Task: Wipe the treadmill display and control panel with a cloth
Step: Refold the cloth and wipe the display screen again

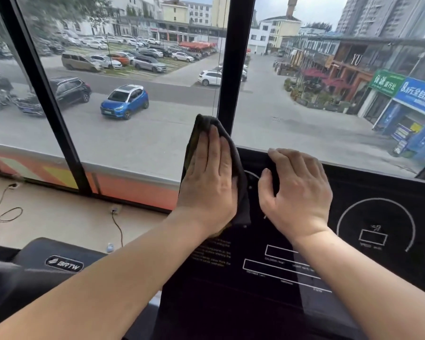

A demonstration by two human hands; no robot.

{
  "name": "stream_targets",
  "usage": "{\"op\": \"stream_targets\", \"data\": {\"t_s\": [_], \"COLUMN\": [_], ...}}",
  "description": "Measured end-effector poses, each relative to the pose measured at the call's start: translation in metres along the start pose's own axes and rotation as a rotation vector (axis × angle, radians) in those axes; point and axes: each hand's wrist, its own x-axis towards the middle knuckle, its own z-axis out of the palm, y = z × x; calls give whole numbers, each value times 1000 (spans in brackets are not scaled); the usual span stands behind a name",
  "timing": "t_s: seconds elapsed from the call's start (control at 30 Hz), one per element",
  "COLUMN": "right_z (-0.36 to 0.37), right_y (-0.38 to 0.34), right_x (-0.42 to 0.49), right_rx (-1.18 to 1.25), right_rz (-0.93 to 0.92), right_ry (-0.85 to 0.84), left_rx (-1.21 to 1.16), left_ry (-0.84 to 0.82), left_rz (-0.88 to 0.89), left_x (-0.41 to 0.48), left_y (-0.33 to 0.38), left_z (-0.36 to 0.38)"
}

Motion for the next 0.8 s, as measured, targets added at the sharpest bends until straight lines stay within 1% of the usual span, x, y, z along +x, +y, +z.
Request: {"op": "stream_targets", "data": {"t_s": [0.1,0.17,0.23,0.3,0.37,0.43,0.47,0.57,0.63,0.73,0.8], "right_z": [0,-1,-3,-3,-2,0,0,-1,-1,-1,0], "right_y": [-3,-5,-6,-7,-9,-12,-13,-13,-12,-11,-10], "right_x": [-1,-1,-1,-1,-2,-3,-4,-3,-3,-3,-3], "right_rx": [-10,-3,4,18,36,36,36,40,34,35,42], "right_rz": [23,30,45,53,67,80,84,83,76,69,71], "right_ry": [3,-8,-20,-9,12,16,14,-1,-3,-2,3], "left_rx": [46,77,67,54,30,15,10,-29,38,127,157], "left_ry": [27,35,4,-62,-120,-121,-109,-39,-1,-25,-68], "left_rz": [-4,20,42,129,259,342,341,217,164,132,222], "left_x": [-1,-17,-46,-86,-119,-114,-97,-30,-9,-44,-99], "left_y": [-2,-5,-8,-17,-32,-48,-52,-48,-42,-29,-25], "left_z": [13,24,37,48,52,45,36,7,5,31,60]}}
